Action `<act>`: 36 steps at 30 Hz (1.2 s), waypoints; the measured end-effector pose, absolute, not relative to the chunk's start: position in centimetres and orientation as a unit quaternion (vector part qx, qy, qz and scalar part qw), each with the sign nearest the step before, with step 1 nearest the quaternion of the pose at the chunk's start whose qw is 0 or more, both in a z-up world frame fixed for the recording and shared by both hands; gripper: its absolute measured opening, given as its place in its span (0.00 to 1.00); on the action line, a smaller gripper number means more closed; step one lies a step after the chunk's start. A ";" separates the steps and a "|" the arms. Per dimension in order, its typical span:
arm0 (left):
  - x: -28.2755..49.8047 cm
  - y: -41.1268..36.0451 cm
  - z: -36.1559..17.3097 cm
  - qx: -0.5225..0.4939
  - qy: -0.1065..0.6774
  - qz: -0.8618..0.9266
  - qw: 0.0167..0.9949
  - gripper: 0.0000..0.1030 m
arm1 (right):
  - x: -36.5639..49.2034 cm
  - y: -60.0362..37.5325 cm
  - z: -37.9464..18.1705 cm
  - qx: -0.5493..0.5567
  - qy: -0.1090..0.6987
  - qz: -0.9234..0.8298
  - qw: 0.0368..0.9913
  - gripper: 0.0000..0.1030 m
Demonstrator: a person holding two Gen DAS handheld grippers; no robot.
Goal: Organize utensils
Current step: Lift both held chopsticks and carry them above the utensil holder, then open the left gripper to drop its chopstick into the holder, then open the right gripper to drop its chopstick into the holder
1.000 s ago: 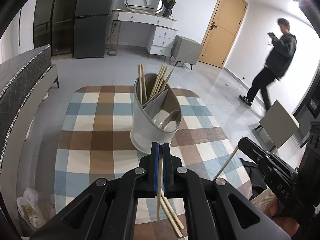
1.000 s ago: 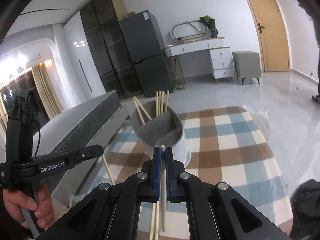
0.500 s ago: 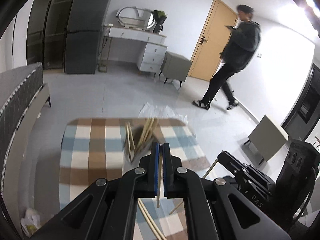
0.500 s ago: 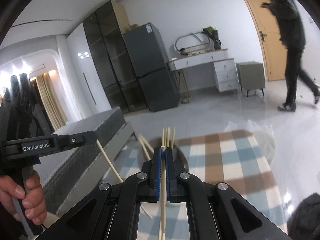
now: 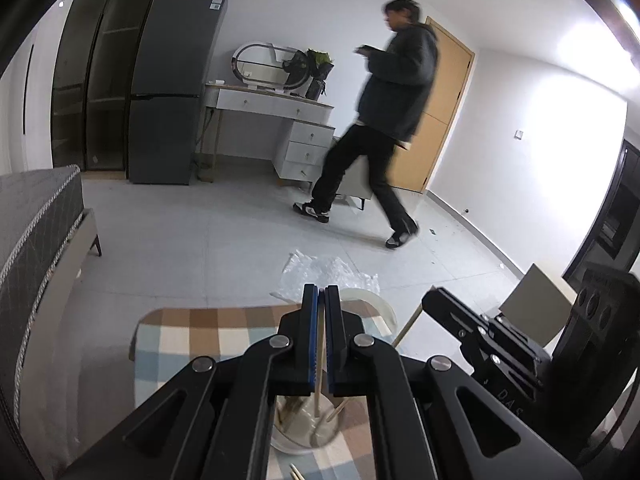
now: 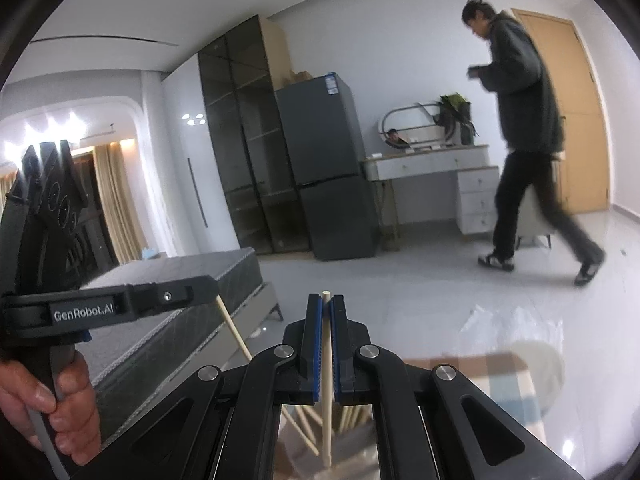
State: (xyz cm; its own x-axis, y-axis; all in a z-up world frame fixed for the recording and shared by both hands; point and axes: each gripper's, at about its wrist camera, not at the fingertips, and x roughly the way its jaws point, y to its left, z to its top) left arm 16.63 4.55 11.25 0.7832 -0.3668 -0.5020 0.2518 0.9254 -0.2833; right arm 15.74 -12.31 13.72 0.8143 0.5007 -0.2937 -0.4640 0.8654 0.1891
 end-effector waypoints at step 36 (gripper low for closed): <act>19.4 4.2 3.6 -0.117 0.420 -0.198 0.878 0.00 | 20.7 -10.5 3.4 0.053 0.311 0.269 0.910 0.06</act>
State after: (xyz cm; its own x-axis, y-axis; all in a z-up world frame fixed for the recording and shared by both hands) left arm 19.37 4.22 3.62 0.5687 -0.4457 -0.6913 0.2486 0.8943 -0.3720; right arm 20.70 -10.49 3.36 0.6611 0.5226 -0.5384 -0.4569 0.8495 0.2636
